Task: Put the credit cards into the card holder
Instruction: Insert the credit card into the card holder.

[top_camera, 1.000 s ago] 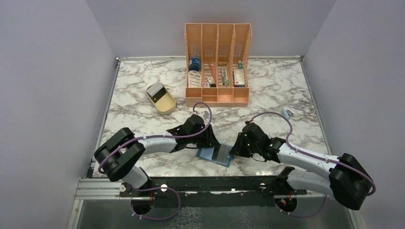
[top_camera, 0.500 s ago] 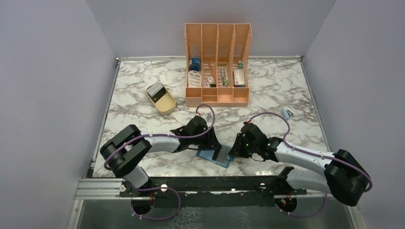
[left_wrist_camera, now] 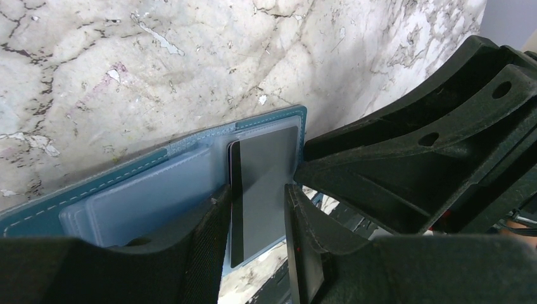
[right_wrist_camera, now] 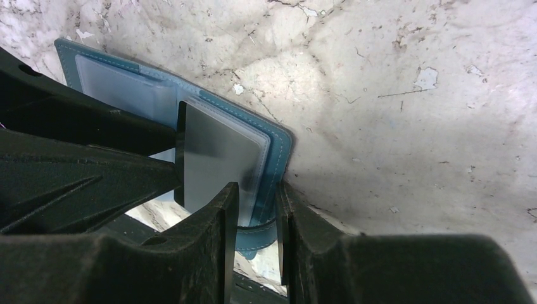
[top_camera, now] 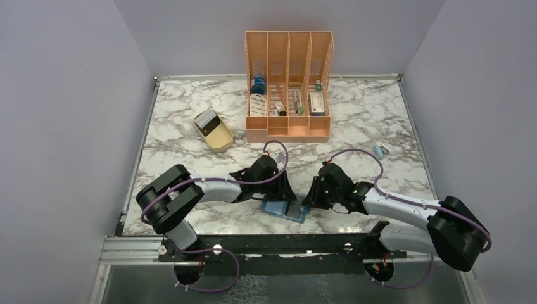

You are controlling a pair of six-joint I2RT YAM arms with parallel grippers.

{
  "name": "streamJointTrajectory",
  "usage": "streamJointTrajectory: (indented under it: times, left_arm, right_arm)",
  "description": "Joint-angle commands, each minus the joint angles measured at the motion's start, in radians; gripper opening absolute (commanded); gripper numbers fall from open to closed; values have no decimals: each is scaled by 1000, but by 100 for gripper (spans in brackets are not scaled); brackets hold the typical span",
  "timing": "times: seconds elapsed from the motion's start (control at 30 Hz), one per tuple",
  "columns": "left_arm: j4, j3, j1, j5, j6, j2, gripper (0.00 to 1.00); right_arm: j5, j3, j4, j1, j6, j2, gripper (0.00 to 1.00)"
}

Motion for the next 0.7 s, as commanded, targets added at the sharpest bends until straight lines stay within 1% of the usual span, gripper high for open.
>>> streamJointTrajectory:
  times: [0.0,0.17,0.37,0.57,0.67]
  left_arm:
    - [44,35,-14,31,-14,0,38]
    - [48,56,-15,25,-21,-2,38]
    - [67,76,-14,30,-35,35,38]
    - [59,121,-3,20,-12,75,38]
    - [18,149,8,4,7,94,38]
  right_arm:
    - [17,0,48,5,-13,16,28]
    - [31,12,51,5,-15,18,28]
    - [79,14,76,5,-5,21,28]
    - [148,63,82,4,-61,58,28]
    - [164,87,96,4,-84,93,28]
